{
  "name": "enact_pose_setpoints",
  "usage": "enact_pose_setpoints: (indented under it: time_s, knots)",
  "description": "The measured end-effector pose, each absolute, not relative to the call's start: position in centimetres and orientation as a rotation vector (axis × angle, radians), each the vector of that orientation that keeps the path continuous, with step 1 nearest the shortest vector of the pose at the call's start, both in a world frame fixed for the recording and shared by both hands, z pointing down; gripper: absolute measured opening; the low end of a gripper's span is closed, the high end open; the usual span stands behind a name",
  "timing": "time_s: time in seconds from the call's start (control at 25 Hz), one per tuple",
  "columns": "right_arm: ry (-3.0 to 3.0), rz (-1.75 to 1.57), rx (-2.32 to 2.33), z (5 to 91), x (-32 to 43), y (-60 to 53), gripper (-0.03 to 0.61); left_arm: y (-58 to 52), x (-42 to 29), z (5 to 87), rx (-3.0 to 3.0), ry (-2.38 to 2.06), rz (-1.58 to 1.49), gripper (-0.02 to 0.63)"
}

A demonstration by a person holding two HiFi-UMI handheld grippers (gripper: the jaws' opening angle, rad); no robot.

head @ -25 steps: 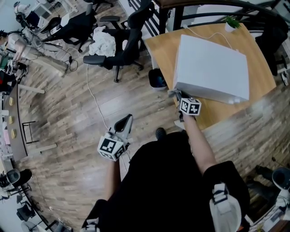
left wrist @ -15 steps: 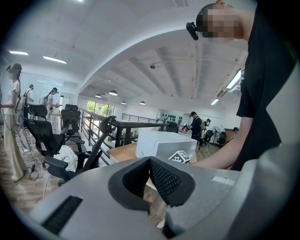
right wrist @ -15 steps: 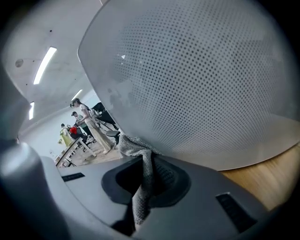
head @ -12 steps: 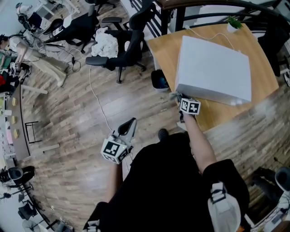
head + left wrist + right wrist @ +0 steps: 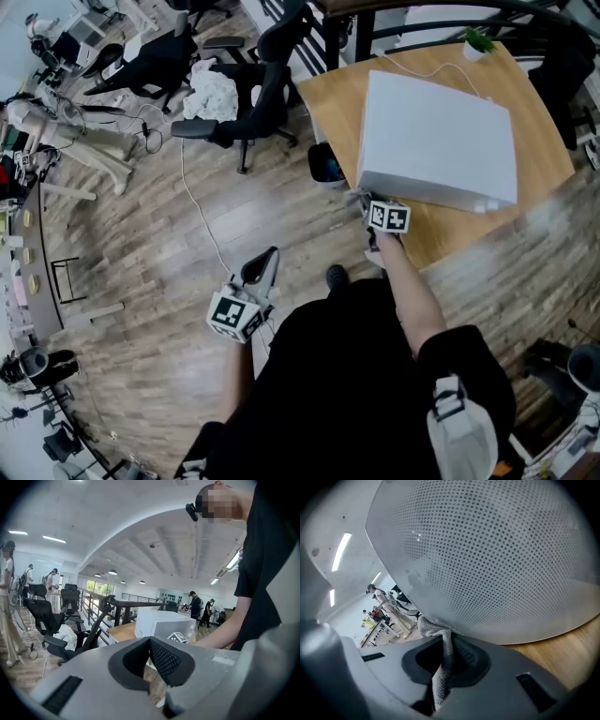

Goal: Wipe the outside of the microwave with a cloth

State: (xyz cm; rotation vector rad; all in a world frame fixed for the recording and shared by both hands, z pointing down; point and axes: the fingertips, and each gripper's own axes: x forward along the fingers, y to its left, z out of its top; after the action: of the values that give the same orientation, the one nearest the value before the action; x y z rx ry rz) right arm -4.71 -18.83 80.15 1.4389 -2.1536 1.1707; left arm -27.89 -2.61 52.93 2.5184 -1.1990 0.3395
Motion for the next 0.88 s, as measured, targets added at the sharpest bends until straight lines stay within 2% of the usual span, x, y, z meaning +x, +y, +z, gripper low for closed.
enact_pose_setpoints:
  time_s: [0.88]
  knots:
    - [-2.089, 1.249, 1.557, 79.9, 3.0, -17.5, 0.021, -3.3, -23.6, 52.0, 2.552, -1.145, 0.339, 0.002]
